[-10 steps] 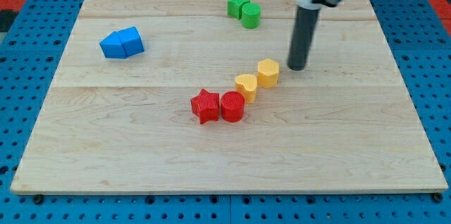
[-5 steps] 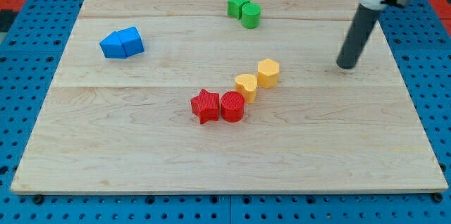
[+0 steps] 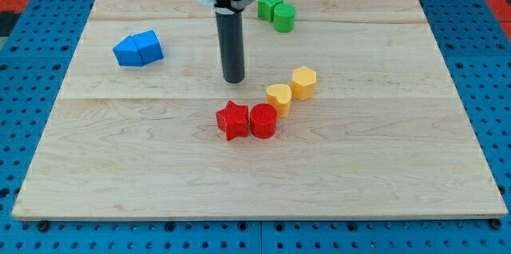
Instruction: Move the arm close to the yellow heart
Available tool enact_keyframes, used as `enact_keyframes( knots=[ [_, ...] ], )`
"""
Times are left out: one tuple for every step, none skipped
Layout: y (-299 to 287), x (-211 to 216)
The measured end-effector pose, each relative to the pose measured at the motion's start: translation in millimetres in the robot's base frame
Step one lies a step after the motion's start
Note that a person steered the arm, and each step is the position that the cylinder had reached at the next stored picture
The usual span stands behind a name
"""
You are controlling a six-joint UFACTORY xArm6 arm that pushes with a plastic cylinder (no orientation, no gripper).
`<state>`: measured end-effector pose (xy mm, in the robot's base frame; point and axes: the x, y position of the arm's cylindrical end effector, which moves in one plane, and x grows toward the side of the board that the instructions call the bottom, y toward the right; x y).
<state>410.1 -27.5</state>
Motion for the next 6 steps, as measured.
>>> enact_keyframes(
  knots=[
    [16.9, 4.4],
    [25.9, 10.2],
    [26.5, 11.6],
    [26.5, 15.8],
    [26.5, 18.1],
    [28.9, 18.9]
  ],
)
